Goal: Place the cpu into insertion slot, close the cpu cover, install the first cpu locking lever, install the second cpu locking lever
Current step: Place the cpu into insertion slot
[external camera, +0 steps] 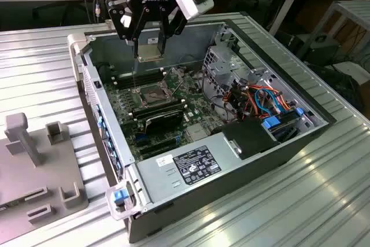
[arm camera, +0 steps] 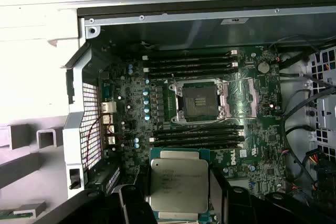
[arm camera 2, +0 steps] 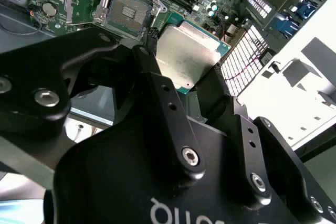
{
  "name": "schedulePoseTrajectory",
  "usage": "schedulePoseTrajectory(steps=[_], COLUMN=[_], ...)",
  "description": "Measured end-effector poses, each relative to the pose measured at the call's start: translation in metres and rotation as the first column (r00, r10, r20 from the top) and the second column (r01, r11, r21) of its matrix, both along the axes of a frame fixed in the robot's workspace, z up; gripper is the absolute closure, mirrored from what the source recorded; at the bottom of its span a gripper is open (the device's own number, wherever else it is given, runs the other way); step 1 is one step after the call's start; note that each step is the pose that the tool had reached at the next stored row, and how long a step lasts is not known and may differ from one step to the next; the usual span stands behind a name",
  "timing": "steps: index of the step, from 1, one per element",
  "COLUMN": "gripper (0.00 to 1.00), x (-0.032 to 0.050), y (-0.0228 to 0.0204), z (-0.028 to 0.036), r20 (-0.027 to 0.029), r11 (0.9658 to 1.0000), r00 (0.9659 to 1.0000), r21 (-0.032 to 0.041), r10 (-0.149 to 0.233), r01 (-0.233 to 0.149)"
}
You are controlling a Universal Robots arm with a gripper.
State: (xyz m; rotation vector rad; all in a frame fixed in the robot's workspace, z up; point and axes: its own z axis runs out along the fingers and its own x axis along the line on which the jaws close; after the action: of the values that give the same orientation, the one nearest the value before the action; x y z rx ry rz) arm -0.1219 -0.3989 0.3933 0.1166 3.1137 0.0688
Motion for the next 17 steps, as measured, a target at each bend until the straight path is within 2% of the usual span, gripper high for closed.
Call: schedulePoseTrajectory(steps=[10, 17], gripper=[0.45, 0.45], x=[0.0002, 0.0006], y=[0.0, 0.0], z=[0.0, 0.0], r20=[0.0, 0.0], r11=[1.0, 0.9999], r00=[1.0, 0.9999], r21=[0.0, 0.0], r10=[0.0, -0.015], r01=[0.0, 0.015])
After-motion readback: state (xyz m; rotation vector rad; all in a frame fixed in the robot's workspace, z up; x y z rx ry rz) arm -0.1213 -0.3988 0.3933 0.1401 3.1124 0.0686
